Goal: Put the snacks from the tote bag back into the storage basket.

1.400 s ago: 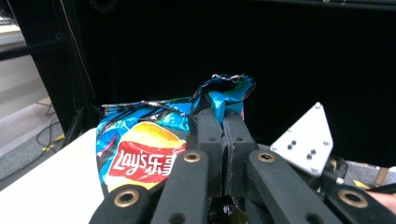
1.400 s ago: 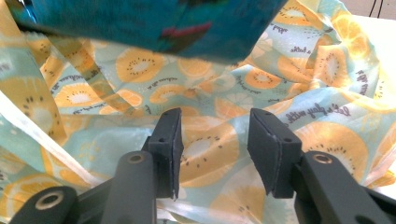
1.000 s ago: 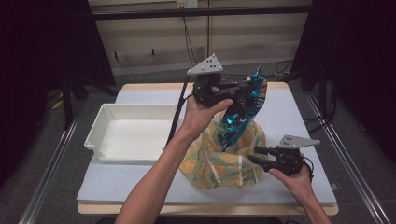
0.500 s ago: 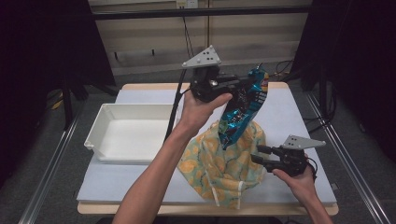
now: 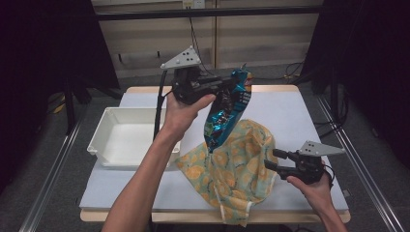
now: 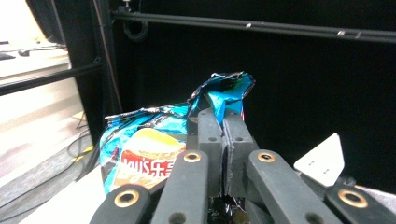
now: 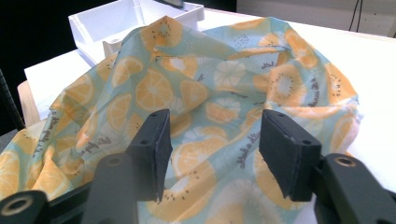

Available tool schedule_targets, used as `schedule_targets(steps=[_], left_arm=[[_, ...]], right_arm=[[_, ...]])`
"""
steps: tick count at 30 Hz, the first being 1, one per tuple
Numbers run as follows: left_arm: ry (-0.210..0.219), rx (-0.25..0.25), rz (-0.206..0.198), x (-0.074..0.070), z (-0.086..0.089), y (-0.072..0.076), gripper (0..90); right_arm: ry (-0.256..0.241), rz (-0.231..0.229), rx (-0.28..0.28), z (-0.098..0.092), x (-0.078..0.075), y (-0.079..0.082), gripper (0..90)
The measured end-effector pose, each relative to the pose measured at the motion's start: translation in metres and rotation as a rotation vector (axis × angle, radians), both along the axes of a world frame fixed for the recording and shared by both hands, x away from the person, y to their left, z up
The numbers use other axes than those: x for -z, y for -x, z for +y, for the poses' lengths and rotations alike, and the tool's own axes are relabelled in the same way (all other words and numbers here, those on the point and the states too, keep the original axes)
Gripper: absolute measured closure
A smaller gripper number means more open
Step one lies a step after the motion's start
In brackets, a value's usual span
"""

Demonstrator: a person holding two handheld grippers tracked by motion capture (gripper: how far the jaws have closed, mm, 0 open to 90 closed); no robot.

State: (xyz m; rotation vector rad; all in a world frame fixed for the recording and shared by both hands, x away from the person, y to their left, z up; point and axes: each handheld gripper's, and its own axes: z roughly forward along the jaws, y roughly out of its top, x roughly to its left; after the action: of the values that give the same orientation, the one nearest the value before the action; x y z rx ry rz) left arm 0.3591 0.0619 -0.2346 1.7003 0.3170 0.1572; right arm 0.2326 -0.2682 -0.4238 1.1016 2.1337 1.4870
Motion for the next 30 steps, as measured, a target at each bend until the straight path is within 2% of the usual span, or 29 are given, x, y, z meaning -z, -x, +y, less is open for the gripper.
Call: schedule_targets(steps=[8,14,15,17,26,30], left_arm=[[-0.026,-0.053,0.005,0.007,0.027,0.001,88.5],[-0.026,-0.08,0.008,0.009,0.04,0.0,88.5],[-0.033,-0.104,0.016,0.011,0.046,-0.002,88.5],[-0.028,-0.121,0.025,0.014,0.052,-0.005,88.5],[-0.031,-0.161,0.042,0.021,0.074,-0.005,88.4],[-0.041,-0.192,0.043,0.026,0.087,-0.007,88.5]], right_arm=[[0.001,0.0,0.02,-0.002,0.001,0.006,39.8],[0.003,0.002,0.023,-0.002,0.002,0.009,38.5],[0.0,-0.004,0.026,-0.002,0.003,0.011,37.9],[0.002,-0.003,0.032,-0.002,0.004,0.012,37.4],[-0.01,-0.028,0.044,-0.002,0.002,0.021,30.7],[-0.014,-0.039,0.048,-0.002,0.003,0.027,24.5]])
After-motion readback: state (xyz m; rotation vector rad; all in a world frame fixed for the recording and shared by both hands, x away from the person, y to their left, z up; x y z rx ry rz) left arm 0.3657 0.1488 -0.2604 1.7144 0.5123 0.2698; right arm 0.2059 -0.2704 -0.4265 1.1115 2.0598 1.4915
